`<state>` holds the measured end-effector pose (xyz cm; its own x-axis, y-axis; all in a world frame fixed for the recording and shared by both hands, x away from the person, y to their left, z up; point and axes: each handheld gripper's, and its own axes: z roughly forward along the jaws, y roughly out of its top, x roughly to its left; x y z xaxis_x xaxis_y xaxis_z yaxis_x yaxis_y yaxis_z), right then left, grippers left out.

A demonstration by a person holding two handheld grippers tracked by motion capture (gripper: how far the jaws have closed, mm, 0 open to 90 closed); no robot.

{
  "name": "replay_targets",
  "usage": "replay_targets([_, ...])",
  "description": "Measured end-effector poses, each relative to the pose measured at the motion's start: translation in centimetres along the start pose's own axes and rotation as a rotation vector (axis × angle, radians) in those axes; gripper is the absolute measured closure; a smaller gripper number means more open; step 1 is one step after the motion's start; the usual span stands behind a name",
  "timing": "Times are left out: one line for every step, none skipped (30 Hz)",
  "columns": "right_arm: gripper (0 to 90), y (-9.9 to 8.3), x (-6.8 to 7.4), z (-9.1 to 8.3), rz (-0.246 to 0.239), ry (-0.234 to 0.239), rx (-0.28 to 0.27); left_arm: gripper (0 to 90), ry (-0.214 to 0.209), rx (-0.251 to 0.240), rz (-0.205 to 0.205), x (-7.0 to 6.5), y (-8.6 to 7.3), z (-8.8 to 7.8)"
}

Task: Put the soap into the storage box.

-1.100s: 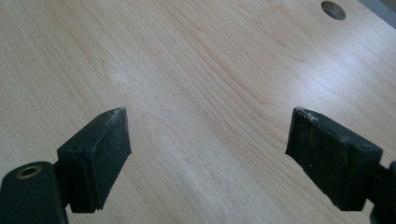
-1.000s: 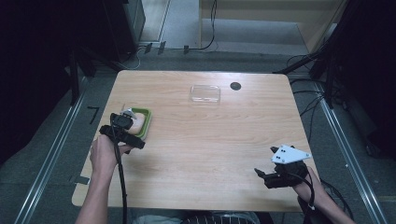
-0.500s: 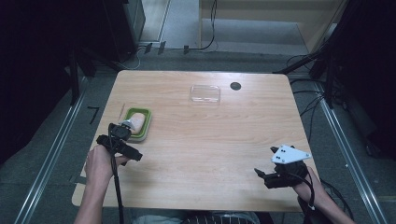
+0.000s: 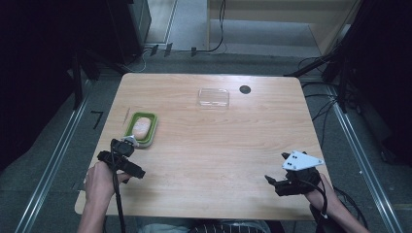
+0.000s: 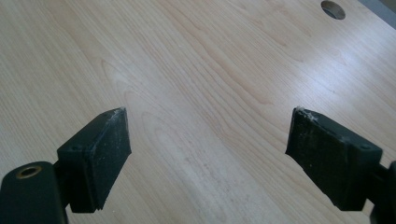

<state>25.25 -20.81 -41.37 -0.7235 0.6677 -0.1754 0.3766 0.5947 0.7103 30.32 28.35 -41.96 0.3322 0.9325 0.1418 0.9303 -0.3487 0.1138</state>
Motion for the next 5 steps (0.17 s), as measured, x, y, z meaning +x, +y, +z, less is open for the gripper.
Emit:
replay_targets([13.6,-0.01,-0.01,0.00,-0.001,-0.001,0.001,0.2,0.004,-0.001,0.005,0.04,-0.02,0.16])
replay_targets([13.6,-0.01,-0.01,0.01,-0.002,-0.001,0.000,0.0,-0.001,0.003,0.002,-0.01,-0.02,0.30])
replay_targets([13.6,-0.02,-0.03,0.01,-0.002,-0.002,-0.001,0.0,-0.005,-0.005,0.008,-0.03,-0.01,0.45])
replay_targets([13.6,-0.04,-0.08,0.03,-0.004,-0.003,-0.002,0.0,-0.015,-0.019,0.001,-0.04,-0.02,0.60])
replay_targets([13.6,-0.06,-0.12,0.04,-0.003,-0.001,-0.002,0.0,-0.025,-0.029,-0.004,0.03,0.01,0.75])
